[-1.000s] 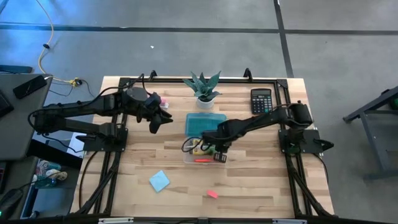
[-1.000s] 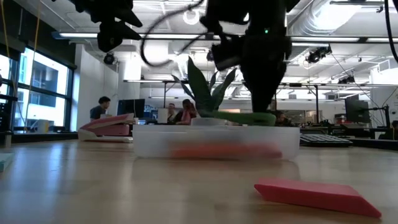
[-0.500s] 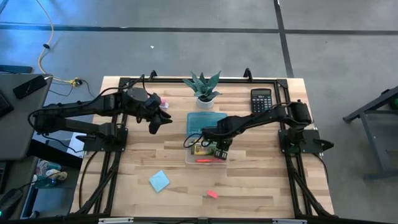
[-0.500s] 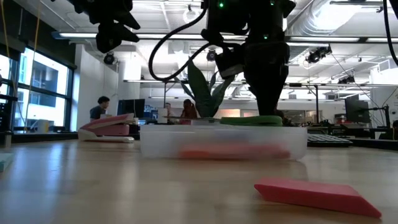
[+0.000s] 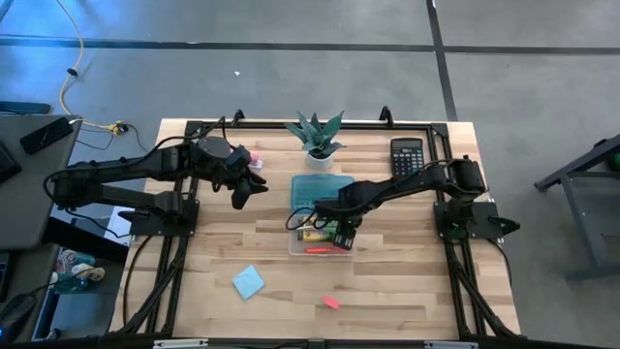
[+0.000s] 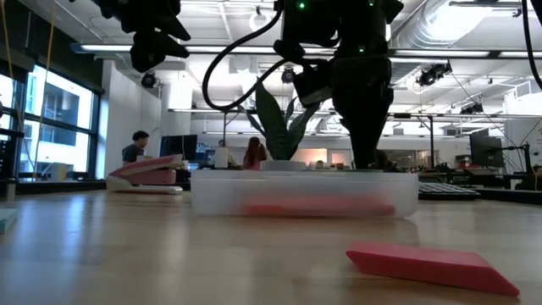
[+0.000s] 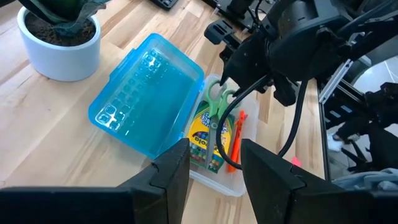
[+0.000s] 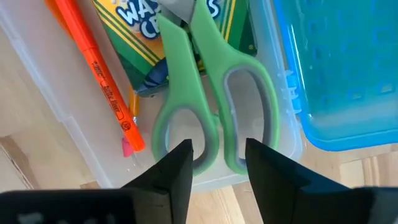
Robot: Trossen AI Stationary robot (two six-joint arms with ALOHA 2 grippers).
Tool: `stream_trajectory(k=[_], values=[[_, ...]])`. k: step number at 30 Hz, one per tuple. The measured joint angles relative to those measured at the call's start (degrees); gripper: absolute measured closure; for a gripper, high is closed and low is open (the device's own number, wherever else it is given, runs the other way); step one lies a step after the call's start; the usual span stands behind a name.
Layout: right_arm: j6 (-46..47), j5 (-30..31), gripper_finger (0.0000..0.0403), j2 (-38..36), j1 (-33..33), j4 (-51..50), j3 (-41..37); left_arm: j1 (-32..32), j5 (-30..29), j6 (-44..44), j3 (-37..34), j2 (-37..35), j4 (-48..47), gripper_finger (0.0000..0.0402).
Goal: Pack school essentials
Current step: Put the pink eraser into the supply box
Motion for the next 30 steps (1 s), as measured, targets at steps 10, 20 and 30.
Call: stream_trajectory(k=[10,20,30], values=[[3.8,3.4,0.0263,-1.3,0.1,-5.6,6.9,-0.1,0.1,-0.5,0.0,0.0,-1.5,0.0261],[8.6,11.5,0.0263,-1.6,0.0,-10.4,14.7,-0.2,0.5,-4.6,0.0,0.0,-14.5,0.018],[11.2,23.2,0.0263,-5.9,-0.7,-20.1,17.4,-9.7,-0.3,-10.3,0.0,0.0,-19.6,0.0174]])
